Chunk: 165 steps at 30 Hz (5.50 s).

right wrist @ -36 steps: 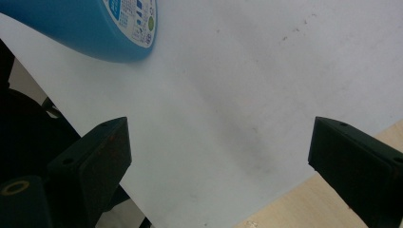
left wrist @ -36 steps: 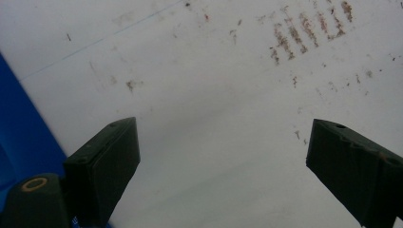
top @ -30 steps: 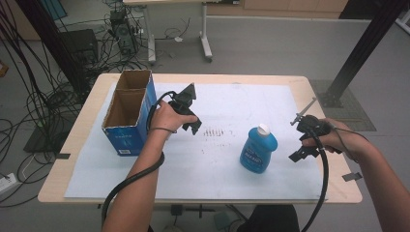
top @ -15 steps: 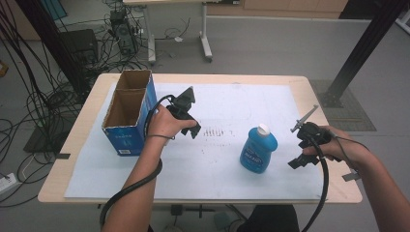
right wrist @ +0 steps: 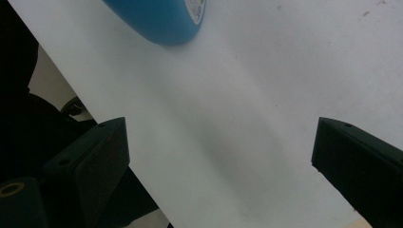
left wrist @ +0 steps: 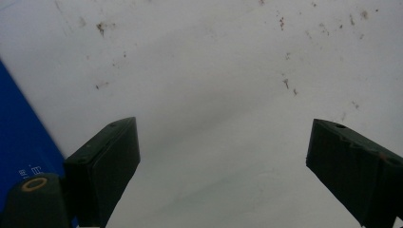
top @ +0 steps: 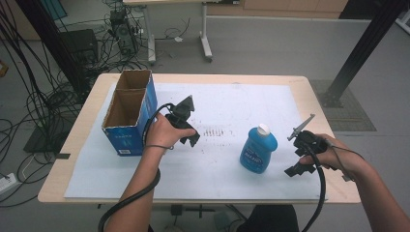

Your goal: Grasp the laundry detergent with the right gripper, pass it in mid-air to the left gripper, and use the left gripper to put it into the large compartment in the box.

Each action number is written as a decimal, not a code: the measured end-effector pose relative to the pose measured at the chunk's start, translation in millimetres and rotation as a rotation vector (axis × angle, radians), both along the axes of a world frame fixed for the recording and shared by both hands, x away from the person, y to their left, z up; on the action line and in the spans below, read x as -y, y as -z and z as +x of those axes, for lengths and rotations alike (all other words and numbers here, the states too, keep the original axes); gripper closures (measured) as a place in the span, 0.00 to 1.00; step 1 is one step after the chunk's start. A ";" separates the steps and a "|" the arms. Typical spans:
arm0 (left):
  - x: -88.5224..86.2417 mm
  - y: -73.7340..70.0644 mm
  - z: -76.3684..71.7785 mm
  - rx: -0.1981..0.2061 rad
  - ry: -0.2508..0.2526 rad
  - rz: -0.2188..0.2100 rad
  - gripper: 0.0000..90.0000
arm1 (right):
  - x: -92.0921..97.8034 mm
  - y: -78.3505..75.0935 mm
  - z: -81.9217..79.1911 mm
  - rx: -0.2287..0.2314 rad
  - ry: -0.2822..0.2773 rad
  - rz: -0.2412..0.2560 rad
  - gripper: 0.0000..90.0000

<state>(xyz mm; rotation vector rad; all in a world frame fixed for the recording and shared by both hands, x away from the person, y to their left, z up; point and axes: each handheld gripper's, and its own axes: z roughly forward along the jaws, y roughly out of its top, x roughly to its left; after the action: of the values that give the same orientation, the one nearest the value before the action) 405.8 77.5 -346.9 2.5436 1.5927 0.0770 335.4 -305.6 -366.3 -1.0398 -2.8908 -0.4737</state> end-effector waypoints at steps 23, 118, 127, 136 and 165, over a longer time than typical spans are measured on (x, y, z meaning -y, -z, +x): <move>-4.3 8.6 -17.7 -0.008 0.001 -0.026 0.12 | -10.6 20.7 -11.0 0.018 -0.013 0.027 0.05; -14.8 12.6 -32.0 -0.001 -0.050 -0.078 0.13 | -5.0 90.1 -39.1 0.501 0.019 0.575 0.04; -14.8 12.3 -32.8 -0.004 -0.052 -0.079 0.13 | -8.1 93.0 -39.1 0.564 0.030 0.628 0.04; -15.5 12.9 -33.6 -0.006 -0.048 -0.076 0.13 | -10.2 96.8 -38.0 0.588 0.048 0.660 0.04; -18.6 12.6 -35.9 -0.011 -0.057 -0.080 0.13 | -15.9 103.4 -36.9 0.639 0.071 0.696 0.04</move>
<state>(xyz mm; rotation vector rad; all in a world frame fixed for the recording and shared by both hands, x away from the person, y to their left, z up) 369.9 96.0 -359.5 2.4433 1.6382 0.0054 298.5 -289.6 -469.6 -0.9743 -2.7108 -1.9384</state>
